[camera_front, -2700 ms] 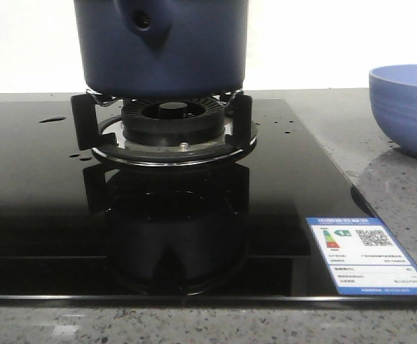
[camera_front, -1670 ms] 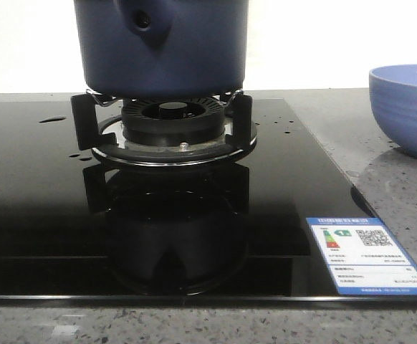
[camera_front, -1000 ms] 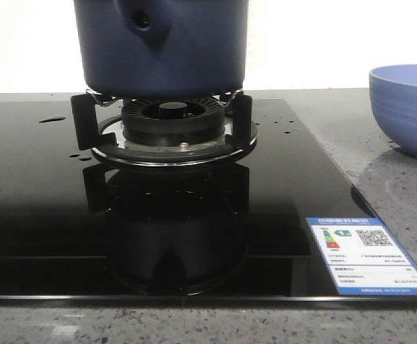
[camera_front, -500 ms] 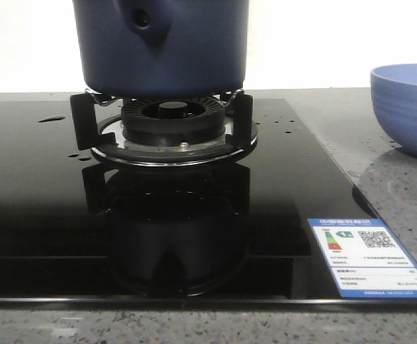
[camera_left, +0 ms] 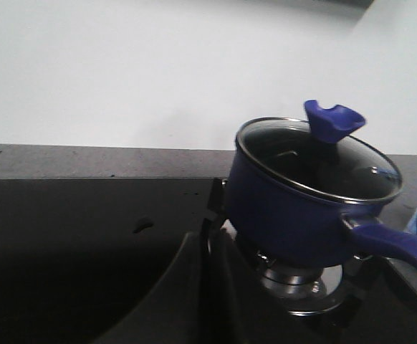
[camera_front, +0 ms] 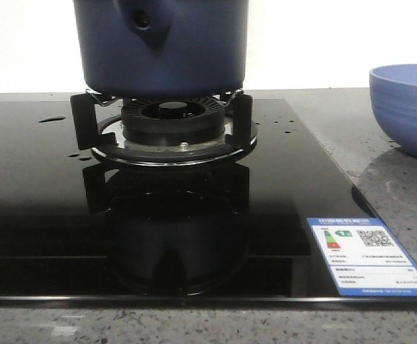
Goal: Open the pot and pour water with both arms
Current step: 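Grasp the blue lid knob with the left gripper and lift the lid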
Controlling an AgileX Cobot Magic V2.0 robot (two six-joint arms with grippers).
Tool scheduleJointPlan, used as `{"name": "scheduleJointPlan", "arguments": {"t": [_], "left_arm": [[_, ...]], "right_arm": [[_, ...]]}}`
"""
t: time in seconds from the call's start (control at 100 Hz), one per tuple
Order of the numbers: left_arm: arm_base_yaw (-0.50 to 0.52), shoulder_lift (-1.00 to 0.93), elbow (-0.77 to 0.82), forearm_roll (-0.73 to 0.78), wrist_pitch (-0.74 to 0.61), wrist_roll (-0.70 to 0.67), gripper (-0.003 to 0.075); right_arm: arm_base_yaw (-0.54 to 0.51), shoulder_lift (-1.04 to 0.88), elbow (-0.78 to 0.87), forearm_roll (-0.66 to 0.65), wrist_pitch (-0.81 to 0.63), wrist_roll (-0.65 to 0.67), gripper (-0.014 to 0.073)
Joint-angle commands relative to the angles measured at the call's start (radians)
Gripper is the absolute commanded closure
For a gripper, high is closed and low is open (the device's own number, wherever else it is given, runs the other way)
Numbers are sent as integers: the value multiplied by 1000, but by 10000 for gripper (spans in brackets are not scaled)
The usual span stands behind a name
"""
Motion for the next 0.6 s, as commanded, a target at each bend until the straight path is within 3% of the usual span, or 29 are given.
{"name": "scheduleJointPlan", "arguments": {"t": [0.0, 0.08, 0.14, 0.21, 0.27, 0.38, 0.59], "left_arm": [[-39, 28, -48, -79, -56, 84, 691], [-80, 45, -52, -119, -57, 130, 594], [-99, 60, -52, -145, -62, 148, 471], [-127, 86, -52, -171, -63, 172, 292], [-141, 105, -52, -197, -66, 189, 205], [-167, 151, -52, -289, -72, 266, 192], [-194, 268, -56, -647, -118, 617, 252]], "right_arm": [[19, 37, -46, 61, -55, -86, 646], [40, 49, -49, 113, -55, -143, 610], [52, 59, -50, 125, -55, -147, 549], [62, 61, -50, 129, -61, -147, 415], [64, 61, -50, 131, -66, -147, 281], [64, 61, -50, 131, -68, -147, 60], [64, 61, -50, 131, -67, -147, 44]]}}
